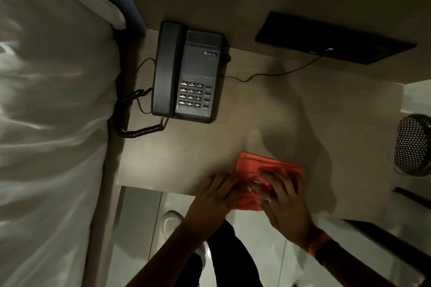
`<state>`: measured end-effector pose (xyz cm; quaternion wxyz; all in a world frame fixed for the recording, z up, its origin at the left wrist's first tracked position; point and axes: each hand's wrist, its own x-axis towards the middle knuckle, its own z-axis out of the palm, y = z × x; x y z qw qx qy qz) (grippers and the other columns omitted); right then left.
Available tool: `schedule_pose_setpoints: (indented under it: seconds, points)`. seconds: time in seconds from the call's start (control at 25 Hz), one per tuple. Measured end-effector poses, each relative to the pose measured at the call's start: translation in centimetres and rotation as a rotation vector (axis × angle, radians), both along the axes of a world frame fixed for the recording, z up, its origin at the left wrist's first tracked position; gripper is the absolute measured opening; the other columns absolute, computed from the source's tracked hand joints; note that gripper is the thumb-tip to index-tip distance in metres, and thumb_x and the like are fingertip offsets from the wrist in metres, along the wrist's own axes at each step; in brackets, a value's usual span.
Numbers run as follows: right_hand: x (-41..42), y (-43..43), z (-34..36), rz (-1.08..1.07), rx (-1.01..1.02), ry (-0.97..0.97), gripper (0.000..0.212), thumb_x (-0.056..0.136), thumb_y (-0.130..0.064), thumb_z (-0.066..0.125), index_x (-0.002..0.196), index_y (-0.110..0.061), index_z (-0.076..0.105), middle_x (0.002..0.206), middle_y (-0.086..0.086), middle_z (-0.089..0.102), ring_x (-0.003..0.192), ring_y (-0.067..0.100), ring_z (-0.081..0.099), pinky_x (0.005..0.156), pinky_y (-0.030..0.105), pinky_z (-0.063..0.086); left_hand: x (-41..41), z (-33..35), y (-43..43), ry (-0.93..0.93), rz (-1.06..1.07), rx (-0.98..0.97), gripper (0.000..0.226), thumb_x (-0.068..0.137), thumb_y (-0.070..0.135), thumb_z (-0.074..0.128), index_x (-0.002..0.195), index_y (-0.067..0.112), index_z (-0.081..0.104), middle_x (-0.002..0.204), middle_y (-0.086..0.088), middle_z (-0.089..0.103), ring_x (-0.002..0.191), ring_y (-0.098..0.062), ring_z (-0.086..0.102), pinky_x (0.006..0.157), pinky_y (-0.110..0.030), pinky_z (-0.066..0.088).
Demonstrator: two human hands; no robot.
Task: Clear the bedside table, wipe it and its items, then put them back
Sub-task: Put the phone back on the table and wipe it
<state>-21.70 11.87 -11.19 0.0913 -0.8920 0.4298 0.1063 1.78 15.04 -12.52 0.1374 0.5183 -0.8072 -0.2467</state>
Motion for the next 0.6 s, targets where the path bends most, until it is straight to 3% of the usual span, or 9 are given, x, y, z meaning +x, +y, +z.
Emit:
schedule_pose_setpoints:
  seconds: [0.08, 0.16, 0.24, 0.32, 0.4, 0.44, 0.52, 0.6]
  points:
    - [2.3, -1.2, -0.4, -0.109, -0.061, -0.089, 0.067, 0.076, -0.017, 0.075, 0.137, -0.032, 0.049, 0.139, 0.002, 0.05, 0.12, 0.035, 0.052, 0.102, 0.058, 0.039, 0.1, 0.7, -1.7, 0.067, 0.131, 0.035, 0.04, 0.087, 0.014, 0.054, 0.126, 0.017, 0.064, 0.125, -0.006, 0.068, 0.114, -0.026, 0.056, 0.092, -0.041, 0.054]
    - [6.4, -4.0, 1.1, -0.223, -0.037, -0.279, 0.063, 0.083, -0.011, 0.071, 0.138, -0.03, 0.046, 0.137, 0.002, 0.051, 0.115, 0.036, 0.058, 0.099, 0.056, 0.045, 2.2, 3.0, -4.7, 0.091, 0.288, 0.062, 0.042, 0.085, 0.01, 0.049, 0.123, 0.012, 0.066, 0.123, -0.009, 0.068, 0.111, -0.03, 0.06, 0.086, -0.046, 0.058]
    - [11.8, -8.9, 3.9, -0.287, -0.018, -0.559, 0.045, 0.094, -0.016, 0.059, 0.136, -0.026, 0.046, 0.132, 0.008, 0.053, 0.116, 0.035, 0.057, 0.101, 0.053, 0.047, 6.3, 6.1, -8.8, 0.126, 0.433, -0.004, 0.042, 0.081, 0.003, 0.053, 0.12, 0.011, 0.066, 0.12, -0.012, 0.066, 0.107, -0.032, 0.06, 0.084, -0.047, 0.057]
    - [17.8, -14.7, 6.9, -0.325, -0.029, -0.679, 0.041, 0.097, -0.023, 0.054, 0.137, -0.024, 0.048, 0.135, 0.011, 0.052, 0.12, 0.033, 0.054, 0.102, 0.049, 0.047, 11.2, 9.4, -13.8, 0.147, 0.539, -0.109, 0.041, 0.085, 0.007, 0.056, 0.125, 0.01, 0.065, 0.123, -0.013, 0.064, 0.113, -0.033, 0.058, 0.094, -0.043, 0.051]
    - [23.0, -20.1, 9.4, -0.303, -0.087, -0.549, 0.057, 0.095, -0.029, 0.06, 0.149, -0.029, 0.042, 0.144, 0.007, 0.049, 0.128, 0.03, 0.05, 0.103, 0.051, 0.043, 16.4, 10.6, -18.9, 0.111, 0.556, -0.127, 0.051, 0.083, 0.004, 0.055, 0.134, 0.008, 0.06, 0.133, -0.016, 0.06, 0.12, -0.036, 0.055, 0.101, -0.039, 0.043]
    - [24.7, -22.2, 9.8, -0.275, -0.065, -0.43, 0.07, 0.093, -0.036, 0.062, 0.156, -0.032, 0.031, 0.152, 0.003, 0.044, 0.136, 0.028, 0.045, 0.106, 0.054, 0.039, 18.5, 10.1, -21.0, 0.102, 0.523, -0.036, 0.055, 0.084, 0.009, 0.058, 0.14, 0.008, 0.055, 0.139, -0.017, 0.056, 0.125, -0.037, 0.053, 0.105, -0.038, 0.041]
    - [26.6, -25.2, 9.8, -0.205, 0.18, -0.222, 0.1, 0.085, -0.057, 0.067, 0.161, -0.03, 0.009, 0.167, 0.002, 0.022, 0.152, 0.025, 0.025, 0.116, 0.059, 0.027, 21.5, 8.5, -23.3, 0.16, 0.361, 0.267, 0.079, 0.085, 0.044, 0.067, 0.152, 0.01, 0.04, 0.152, -0.018, 0.046, 0.137, -0.037, 0.046, 0.117, -0.046, 0.038]
    - [26.8, -26.1, 8.7, -0.097, 0.303, -0.049, 0.131, 0.067, -0.074, 0.073, 0.161, -0.024, -0.004, 0.171, 0.003, -0.004, 0.158, 0.027, 0.001, 0.121, 0.066, 0.016, 22.7, 6.7, -23.3, 0.049, 0.165, 0.415, 0.126, 0.071, 0.074, 0.071, 0.162, 0.012, 0.009, 0.167, -0.016, 0.019, 0.154, -0.036, 0.02, 0.125, -0.055, 0.022]
